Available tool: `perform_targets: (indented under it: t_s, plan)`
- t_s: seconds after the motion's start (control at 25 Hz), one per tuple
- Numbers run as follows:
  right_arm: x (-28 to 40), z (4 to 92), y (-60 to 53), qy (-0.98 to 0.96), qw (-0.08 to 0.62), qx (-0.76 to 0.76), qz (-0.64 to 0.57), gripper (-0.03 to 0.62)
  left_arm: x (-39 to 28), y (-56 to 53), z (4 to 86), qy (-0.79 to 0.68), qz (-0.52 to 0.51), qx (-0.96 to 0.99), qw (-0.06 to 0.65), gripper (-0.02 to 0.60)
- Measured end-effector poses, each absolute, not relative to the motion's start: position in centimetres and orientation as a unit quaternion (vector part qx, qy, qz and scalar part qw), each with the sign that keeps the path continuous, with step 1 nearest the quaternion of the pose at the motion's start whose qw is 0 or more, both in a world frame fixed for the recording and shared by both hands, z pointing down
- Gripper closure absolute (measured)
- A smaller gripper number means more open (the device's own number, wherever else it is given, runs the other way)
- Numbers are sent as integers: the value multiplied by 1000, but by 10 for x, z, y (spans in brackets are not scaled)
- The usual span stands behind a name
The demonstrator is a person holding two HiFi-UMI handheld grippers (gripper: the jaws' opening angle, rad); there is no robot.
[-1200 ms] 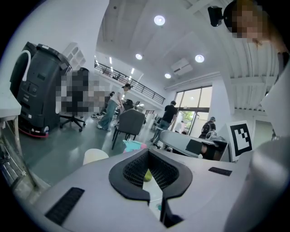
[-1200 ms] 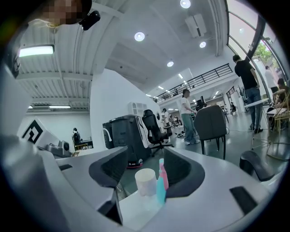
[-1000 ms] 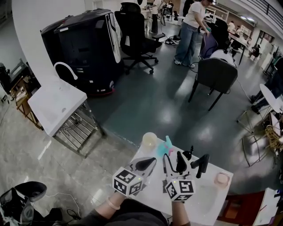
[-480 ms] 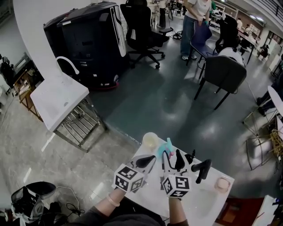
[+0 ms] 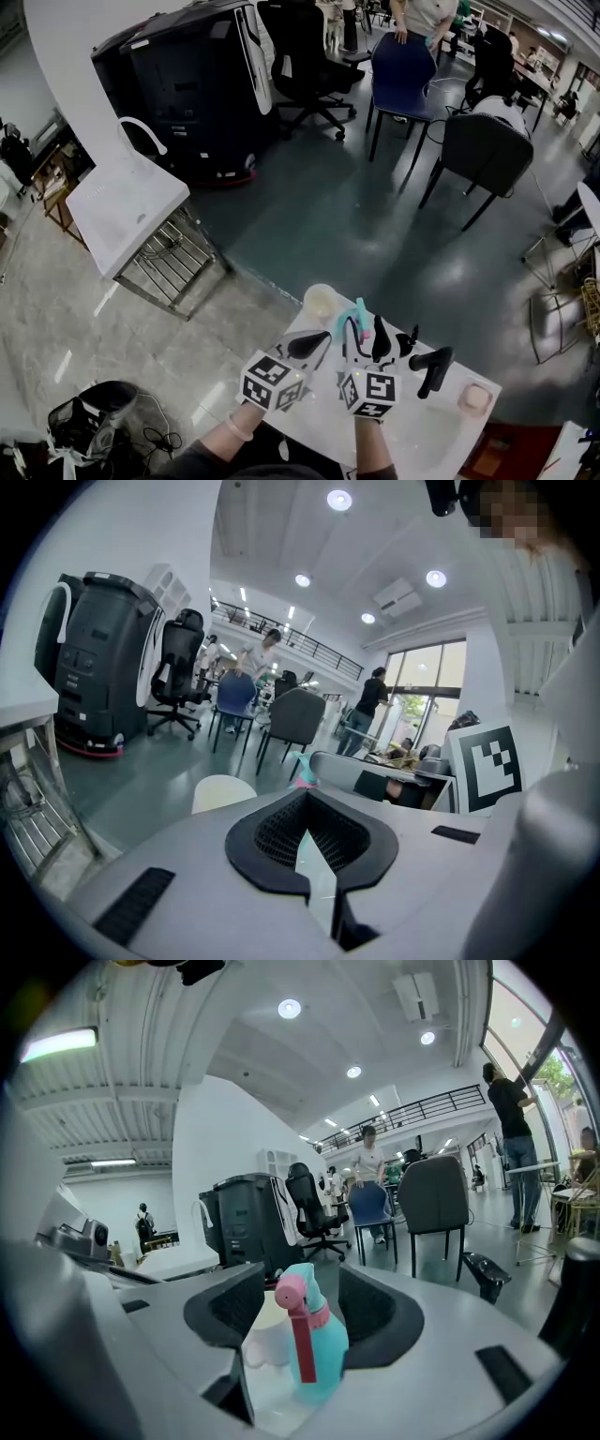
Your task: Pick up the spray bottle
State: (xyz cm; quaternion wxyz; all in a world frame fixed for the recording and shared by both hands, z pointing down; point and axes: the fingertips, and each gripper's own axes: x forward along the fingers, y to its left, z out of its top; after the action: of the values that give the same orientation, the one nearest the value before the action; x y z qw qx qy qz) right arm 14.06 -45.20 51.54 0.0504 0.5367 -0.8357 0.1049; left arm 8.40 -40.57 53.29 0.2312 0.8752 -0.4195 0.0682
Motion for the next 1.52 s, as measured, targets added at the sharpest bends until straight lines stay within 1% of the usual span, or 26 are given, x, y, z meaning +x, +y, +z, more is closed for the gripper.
perform_targets:
  t_s: [0.56,0.6,0.64,0.68,1.52]
  plan:
    - [134,527,-465,-834,80,537,101,389,69,-407,537,-428,73,869,237,577]
    - [134,528,-466,-831,85,540,99,423,68,-406,537,-428,73,869,238,577]
    - [134,529,-466,-830,88,543,98,497,67,-406,537,-428,73,869,238,577]
    - [134,529,-466,-829,90,543,97,502,66,-405,536,-428,73,869,238,577]
    - [142,524,-462,-816,91,563,93,505,54,-391,533,-427,67,870,239,577]
